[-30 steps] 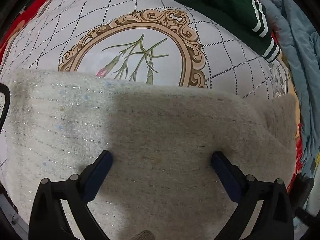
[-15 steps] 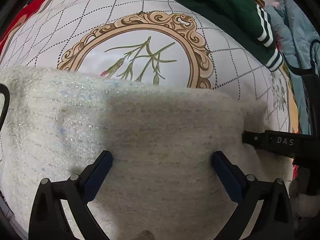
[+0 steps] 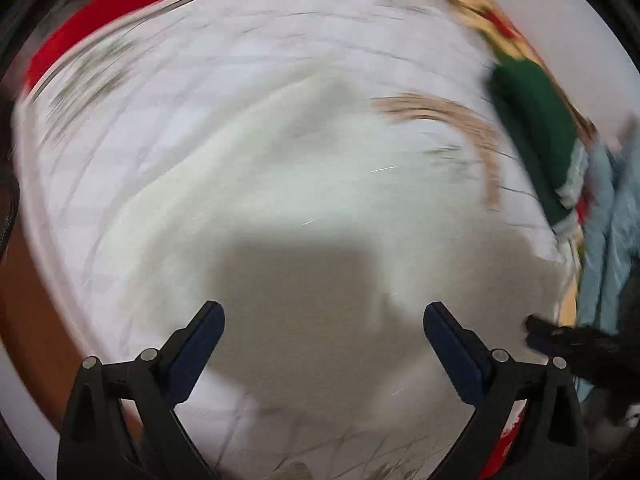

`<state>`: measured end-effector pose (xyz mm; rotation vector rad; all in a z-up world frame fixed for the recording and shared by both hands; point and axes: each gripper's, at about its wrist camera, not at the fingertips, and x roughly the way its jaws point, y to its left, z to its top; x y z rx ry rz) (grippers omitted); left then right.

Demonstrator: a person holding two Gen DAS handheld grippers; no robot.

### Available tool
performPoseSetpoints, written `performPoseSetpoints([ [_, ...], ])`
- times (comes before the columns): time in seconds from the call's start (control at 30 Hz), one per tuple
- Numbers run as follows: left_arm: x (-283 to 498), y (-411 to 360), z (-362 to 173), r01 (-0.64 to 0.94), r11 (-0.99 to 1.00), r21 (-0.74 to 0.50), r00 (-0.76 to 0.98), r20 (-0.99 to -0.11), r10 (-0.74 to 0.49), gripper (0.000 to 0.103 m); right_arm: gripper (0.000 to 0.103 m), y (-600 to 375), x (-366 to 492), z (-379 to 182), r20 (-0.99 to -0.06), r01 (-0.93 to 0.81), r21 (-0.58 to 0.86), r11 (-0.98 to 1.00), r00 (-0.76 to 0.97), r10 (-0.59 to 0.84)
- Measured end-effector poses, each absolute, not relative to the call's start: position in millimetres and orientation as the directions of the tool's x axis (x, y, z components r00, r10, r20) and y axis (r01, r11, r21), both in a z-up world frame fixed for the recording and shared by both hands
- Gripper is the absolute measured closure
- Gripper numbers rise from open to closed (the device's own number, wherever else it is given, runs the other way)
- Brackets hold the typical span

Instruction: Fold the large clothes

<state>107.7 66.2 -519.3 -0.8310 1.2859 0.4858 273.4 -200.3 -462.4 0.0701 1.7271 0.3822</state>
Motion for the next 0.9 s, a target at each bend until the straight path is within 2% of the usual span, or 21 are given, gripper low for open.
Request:
performPoseSetpoints([
  [0.03, 89, 70, -525, -0.769, 0.591, -0.244, 0.215, -0.969, -0.121, 0.001, 0.059, -194, 267, -479, -0.943, -0.18, 0.285, 0.941, -0.231, 0.241],
  [0.07, 75, 74, -533, -0.796, 0.555, -0.24, 0.202, -0.971, -0.13, 0.001, 0.077, -186, 262, -504, -0.944, -0.201, 0.253, 0.946, -0.265, 0.196],
  [0.1, 62, 77, -542, -0.82, 0.516, -0.247, 0.197, -0.969, -0.152, 0.001, 0.077, -184, 260, -524, -0.949, -0.198, 0.219, 0.956, -0.269, 0.162],
  [0.17, 43, 83, -564, -0.863, 0.421, -0.279, 0.204, -0.955, -0.215, 0.001, 0.077, -187, 267, -553, -0.94, -0.137, 0.234, 0.962, -0.285, 0.188],
  [0.27, 36, 90, -594, -0.882, 0.29, -0.373, 0.295, -0.914, -0.277, 0.003, 0.077, -183, 274, -553, -0.92, -0.125, 0.233, 0.964, -0.348, 0.178],
  [0.4, 58, 98, -598, -0.874, 0.305, -0.378, 0.352, -0.926, -0.138, 0.006, 0.075, -183, 272, -537, -0.909, -0.163, 0.281, 0.946, -0.361, 0.208],
  [0.5, 74, 100, -593, -0.882, 0.336, -0.33, 0.334, -0.941, -0.049, 0.056, 0.074, -192, 273, -529, -0.894, -0.105, 0.33, 0.938, -0.353, 0.275],
  [0.53, 82, 99, -590, -0.878, 0.362, -0.313, 0.329, -0.944, -0.018, 0.079, 0.074, -195, 273, -527, -0.891, -0.082, 0.342, 0.936, -0.346, 0.296],
  [0.7, 81, 111, -569, -0.858, 0.369, -0.357, 0.389, -0.921, 0.012, 0.084, 0.073, -209, 272, -514, -0.868, 0.019, 0.401, 0.916, -0.313, 0.386],
  [0.8, 65, 117, -552, -0.84, 0.386, -0.381, 0.425, -0.904, 0.034, 0.085, 0.073, -211, 267, -499, -0.878, 0.012, 0.395, 0.918, -0.289, 0.382],
  [0.9, 60, 115, -563, -0.805, 0.435, -0.404, 0.452, -0.892, 0.009, 0.084, 0.07, -208, 267, -500, -0.88, -0.035, 0.393, 0.919, -0.304, 0.365],
])
